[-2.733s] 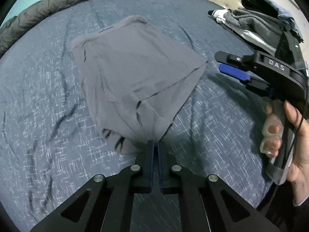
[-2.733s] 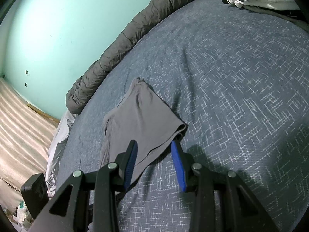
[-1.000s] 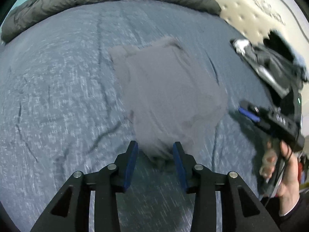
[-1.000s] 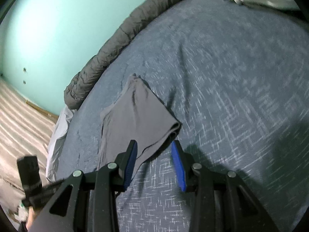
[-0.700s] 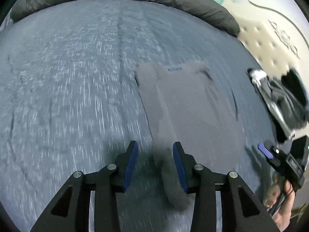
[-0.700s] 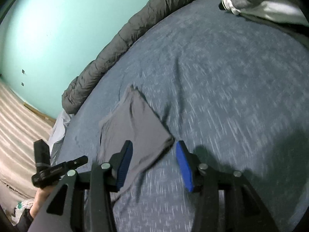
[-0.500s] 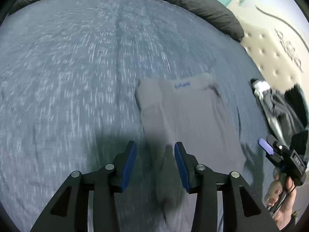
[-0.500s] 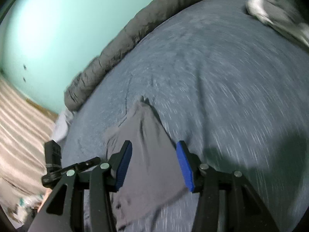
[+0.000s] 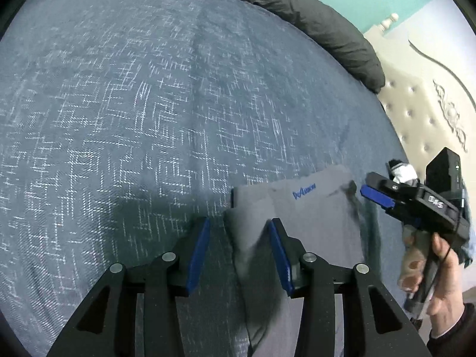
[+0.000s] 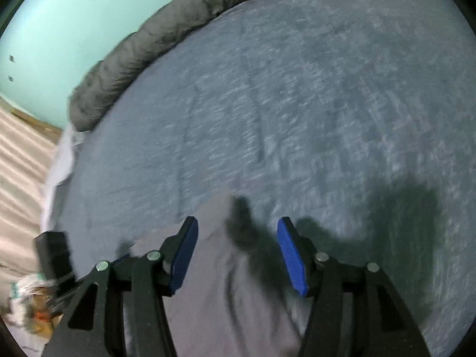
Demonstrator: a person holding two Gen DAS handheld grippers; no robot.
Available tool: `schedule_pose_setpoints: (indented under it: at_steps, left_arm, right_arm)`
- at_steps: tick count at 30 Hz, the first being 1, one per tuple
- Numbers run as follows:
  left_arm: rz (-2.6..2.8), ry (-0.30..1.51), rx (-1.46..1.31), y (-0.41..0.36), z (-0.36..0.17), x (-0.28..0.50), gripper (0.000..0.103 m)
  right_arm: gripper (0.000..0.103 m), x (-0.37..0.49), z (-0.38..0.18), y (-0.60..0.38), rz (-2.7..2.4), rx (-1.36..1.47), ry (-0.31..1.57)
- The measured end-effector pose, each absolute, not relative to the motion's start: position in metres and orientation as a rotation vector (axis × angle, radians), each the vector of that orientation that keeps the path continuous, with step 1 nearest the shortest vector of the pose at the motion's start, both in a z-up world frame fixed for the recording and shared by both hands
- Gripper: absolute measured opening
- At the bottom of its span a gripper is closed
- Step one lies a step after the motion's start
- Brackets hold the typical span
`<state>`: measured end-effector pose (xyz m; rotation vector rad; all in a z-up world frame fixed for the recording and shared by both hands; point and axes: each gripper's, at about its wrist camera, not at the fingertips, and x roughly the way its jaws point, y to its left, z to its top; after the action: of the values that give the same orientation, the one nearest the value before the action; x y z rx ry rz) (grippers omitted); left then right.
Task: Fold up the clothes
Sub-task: 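Grasp the folded garment's waistband with both grippers, then lift the folded garment with both grippers and carry it toward the headboard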
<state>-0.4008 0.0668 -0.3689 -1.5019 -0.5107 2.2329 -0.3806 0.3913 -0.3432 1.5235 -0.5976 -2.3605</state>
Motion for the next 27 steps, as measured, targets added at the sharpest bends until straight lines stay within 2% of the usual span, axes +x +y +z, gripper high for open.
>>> schedule_pose_setpoints:
  at_steps: [5,8,10,11,12,13,16,21,27]
  left_arm:
    - [2.232,-0.528,-1.496,0.073,-0.374,-0.402,0.043]
    - [2.223,-0.545,-1.496,0.077,-0.376,-0.407,0.042]
    - [2.22,-0.533,-1.498,0.081,-0.377,-0.409,0.028]
    - [2.219,-0.527,-1.499,0.083,-0.377,-0.411,0.027]
    - [2.217,-0.521,-1.5,0.085,-0.377,-0.412,0.023]
    - [2.224,-0.516,-1.502,0.086,-0.376,-0.412,0.017]
    - [2.24,-0.507,-1.484,0.086,-0.364,-0.404,0.01]
    - [2.272,-0.424,-1.396,0.096,-0.321,-0.386,0.008]
    - [2.309,-0.346,-1.283,0.108,-0.261,-0.354,0.007]
  right_arm:
    - [0.056,-0.396,-0.36,0.373,-2.295,1.565,-0.537]
    - [0.054,-0.398,-0.368,0.362,-2.304,1.602,-0.424]
    - [0.034,-0.395,-0.369,0.36,-2.325,1.598,-0.377]
    - [0.025,-0.394,-0.369,0.36,-2.337,1.59,-0.358]
    - [0.01,-0.391,-0.368,0.362,-2.329,1.578,-0.368]
    - [0.006,-0.389,-0.367,0.363,-2.316,1.566,-0.382]
    - [0.003,-0.377,-0.356,0.368,-2.318,1.495,-0.377]
    - [0.003,-0.354,-0.332,0.378,-2.323,1.373,-0.415]
    - [0.003,-0.305,-0.274,0.399,-2.386,1.163,-0.422]
